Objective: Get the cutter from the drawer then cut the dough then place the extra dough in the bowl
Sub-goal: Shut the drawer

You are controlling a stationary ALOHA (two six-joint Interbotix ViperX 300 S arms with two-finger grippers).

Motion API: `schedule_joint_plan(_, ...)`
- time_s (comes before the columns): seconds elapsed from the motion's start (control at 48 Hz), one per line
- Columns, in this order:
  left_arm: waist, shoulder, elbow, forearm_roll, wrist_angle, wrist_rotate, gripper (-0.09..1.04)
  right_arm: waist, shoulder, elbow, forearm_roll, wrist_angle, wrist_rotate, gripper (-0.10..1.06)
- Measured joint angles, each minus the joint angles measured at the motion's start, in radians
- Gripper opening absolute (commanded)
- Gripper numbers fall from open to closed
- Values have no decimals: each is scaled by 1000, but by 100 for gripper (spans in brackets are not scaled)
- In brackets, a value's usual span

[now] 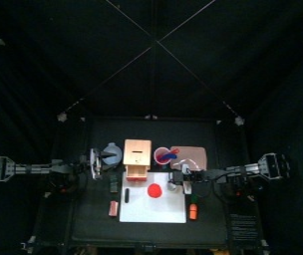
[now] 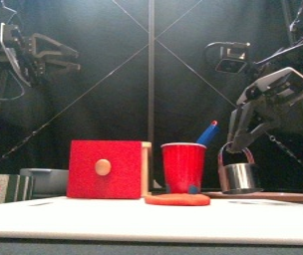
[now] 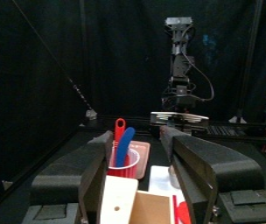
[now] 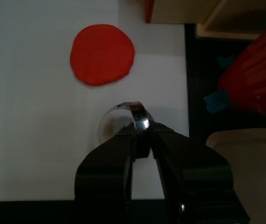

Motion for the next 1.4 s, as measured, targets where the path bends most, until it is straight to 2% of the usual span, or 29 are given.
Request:
schedule_joint_plan(0.083, 0, -2, 0, 0, -2, 0, 85, 0, 6, -2, 18, -2, 2, 59)
schedule_joint_plan(0.167, 0, 0, 0, 0, -2, 0, 85, 0, 12, -14, 91, 0, 2, 59)
schedule_joint_plan(0.229, 2, 0, 0, 0, -2, 0, 85, 2, 14, -21, 120, -2, 0, 60)
schedule_joint_plan(0.438, 11, 0, 0, -18, -2, 0, 85, 6, 25, -28, 167, -12, 2, 73)
schedule_joint_plan(0.708, 32, 0, 5, -38, 0, 0, 85, 23, 43, -74, 167, -14, 2, 74)
schedule_joint_plan(0.875, 100, 29, -29, -164, 9, -3, 83, 20, 57, -144, 169, -15, -2, 74)
schedule_joint_plan(0.958, 195, 95, -89, -279, 109, -2, 80, 21, 87, -201, 166, -14, -5, 74)
schedule_joint_plan(1.021, 256, 156, -160, -293, 250, 2, 78, 31, 117, -247, 163, -14, -9, 74)
schedule_joint_plan(1.104, 296, 261, -285, -190, 445, 2, 77, 49, 169, -307, 150, -14, -9, 73)
schedule_joint_plan(1.229, 324, 416, -465, -28, 640, 5, 77, 87, 265, -380, 120, -12, -8, 73)
schedule_joint_plan(1.396, 368, 607, -675, 72, 890, 5, 77, 117, 402, -483, 107, -6, -6, 73)
